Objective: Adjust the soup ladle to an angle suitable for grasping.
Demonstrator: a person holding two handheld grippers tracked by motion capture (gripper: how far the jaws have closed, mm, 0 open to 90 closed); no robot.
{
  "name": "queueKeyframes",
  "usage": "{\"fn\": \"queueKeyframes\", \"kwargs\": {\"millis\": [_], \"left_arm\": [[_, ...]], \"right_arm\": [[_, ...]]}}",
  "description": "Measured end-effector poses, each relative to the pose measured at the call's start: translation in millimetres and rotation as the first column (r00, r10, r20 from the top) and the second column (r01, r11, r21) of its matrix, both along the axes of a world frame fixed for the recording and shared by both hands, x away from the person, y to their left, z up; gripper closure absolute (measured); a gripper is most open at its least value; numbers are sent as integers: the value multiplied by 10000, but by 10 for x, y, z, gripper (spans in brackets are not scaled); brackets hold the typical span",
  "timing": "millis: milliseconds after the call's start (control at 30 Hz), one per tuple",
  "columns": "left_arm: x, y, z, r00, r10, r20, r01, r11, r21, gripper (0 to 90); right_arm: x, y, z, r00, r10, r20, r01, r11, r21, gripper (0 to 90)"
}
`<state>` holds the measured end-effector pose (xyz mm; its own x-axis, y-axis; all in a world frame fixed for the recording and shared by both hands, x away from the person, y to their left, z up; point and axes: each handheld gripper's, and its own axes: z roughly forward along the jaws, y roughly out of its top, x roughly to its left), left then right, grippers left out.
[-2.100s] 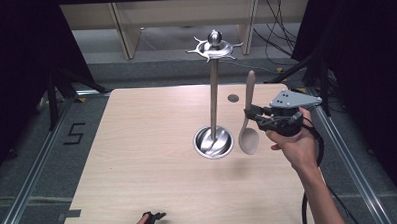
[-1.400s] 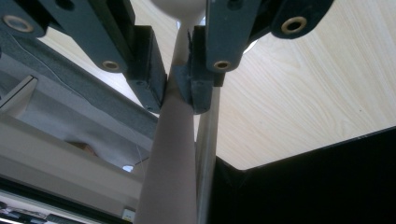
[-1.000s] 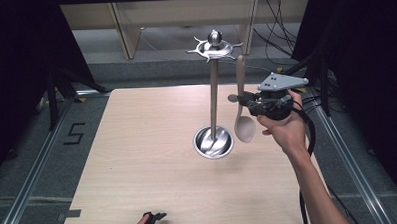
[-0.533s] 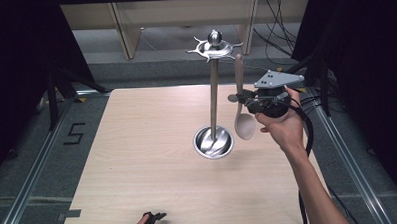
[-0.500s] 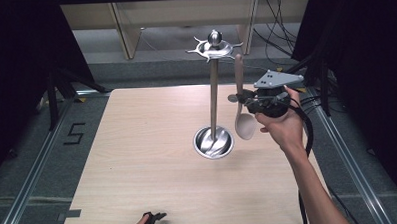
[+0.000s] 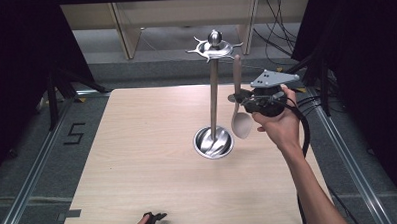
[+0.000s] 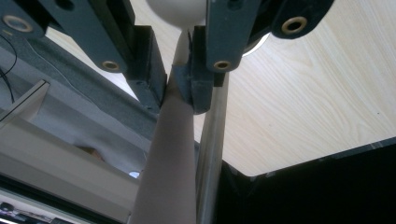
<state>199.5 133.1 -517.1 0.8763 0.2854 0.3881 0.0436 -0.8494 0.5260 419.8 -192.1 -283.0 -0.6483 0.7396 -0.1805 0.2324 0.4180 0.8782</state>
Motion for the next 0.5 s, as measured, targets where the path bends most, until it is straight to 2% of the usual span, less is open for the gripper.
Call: {"fn": "queueKeyframes", "kwargs": {"millis": [67,167,200,233,267,300,333,400,467,500], "left_arm": [[-3,-2,-7,10000,-16,40,17,9999,-108,151],[-5,3,-1,9999,78,93,-77,10000,-13,151],[-7,4,-12,9998,81,168,-79,9999,-115,151],[-9,5,-13,9998,83,191,-80,9999,-129,151],[-9,4,-13,9998,83,186,-81,9999,-144,151],[-8,3,-12,9998,78,183,-75,9999,-140,151],[-7,4,-1,10000,50,87,-50,10000,32,151],[-8,4,-9,9997,46,243,-45,10000,-27,151],[-1,1,-10,10000,-83,-28,83,10000,-37,151],[-1,1,-10,10000,-83,-28,83,10000,-37,151]], "right_arm": [[-4,4,4,9999,73,-129,-74,9999,-95,771],[-17,11,13,9996,-54,-278,50,9999,-127,771],[-27,20,13,9995,-315,-54,314,9991,-280,771],[-27,20,13,9995,-315,-54,314,9991,-280,771],[-14,9,14,9990,-384,241,396,9978,-526,771],[-12,9,12,9985,-430,335,448,9976,-530,771],[-18,12,13,9983,-491,314,507,9973,-532,771],[-20,13,20,9988,-440,211,452,9971,-611,771],[-16,22,11,9984,-447,336,464,9974,-543,771],[-16,22,11,9984,-447,336,464,9974,-543,771]]}}
